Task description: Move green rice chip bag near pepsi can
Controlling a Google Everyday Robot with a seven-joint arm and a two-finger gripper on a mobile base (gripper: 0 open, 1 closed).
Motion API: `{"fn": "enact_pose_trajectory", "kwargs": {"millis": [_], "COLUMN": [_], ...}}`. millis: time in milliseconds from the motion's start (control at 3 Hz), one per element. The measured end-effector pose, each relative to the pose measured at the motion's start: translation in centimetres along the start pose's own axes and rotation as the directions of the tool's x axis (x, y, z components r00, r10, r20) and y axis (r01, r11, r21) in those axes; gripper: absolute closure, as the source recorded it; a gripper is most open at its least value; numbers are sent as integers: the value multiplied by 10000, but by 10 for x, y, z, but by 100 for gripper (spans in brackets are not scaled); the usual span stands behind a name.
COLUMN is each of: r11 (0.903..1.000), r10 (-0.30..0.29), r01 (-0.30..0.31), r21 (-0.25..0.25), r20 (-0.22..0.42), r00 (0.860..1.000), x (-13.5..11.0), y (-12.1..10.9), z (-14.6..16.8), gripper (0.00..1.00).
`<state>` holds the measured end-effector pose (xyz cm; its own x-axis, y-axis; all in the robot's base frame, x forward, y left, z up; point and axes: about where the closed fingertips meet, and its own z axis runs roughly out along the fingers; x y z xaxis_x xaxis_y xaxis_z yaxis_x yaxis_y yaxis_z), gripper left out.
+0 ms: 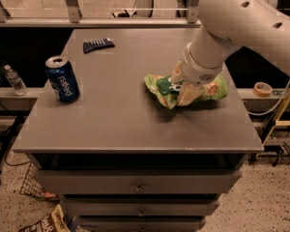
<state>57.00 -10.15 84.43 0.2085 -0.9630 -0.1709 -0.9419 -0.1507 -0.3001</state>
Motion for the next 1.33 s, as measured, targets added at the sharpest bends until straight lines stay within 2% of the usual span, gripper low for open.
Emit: {"fn": "enact_pose_trajectory", "kwargs": {"millis": [333, 667, 1000, 1333], "r11": [10000, 9991, 9992, 9991], "r10": [9, 69, 69, -347], "r01": [-10, -62, -61, 352], "r21": [-84, -408, -408, -216], "r20": [-27, 179, 180, 247], "r00": [10000, 9998, 9998, 9991], "x": [-4, -31, -31, -46], "y": [-7, -33, -33, -39], "z": [-9, -54, -54, -60], "gripper": [88, 100, 100, 100]}}
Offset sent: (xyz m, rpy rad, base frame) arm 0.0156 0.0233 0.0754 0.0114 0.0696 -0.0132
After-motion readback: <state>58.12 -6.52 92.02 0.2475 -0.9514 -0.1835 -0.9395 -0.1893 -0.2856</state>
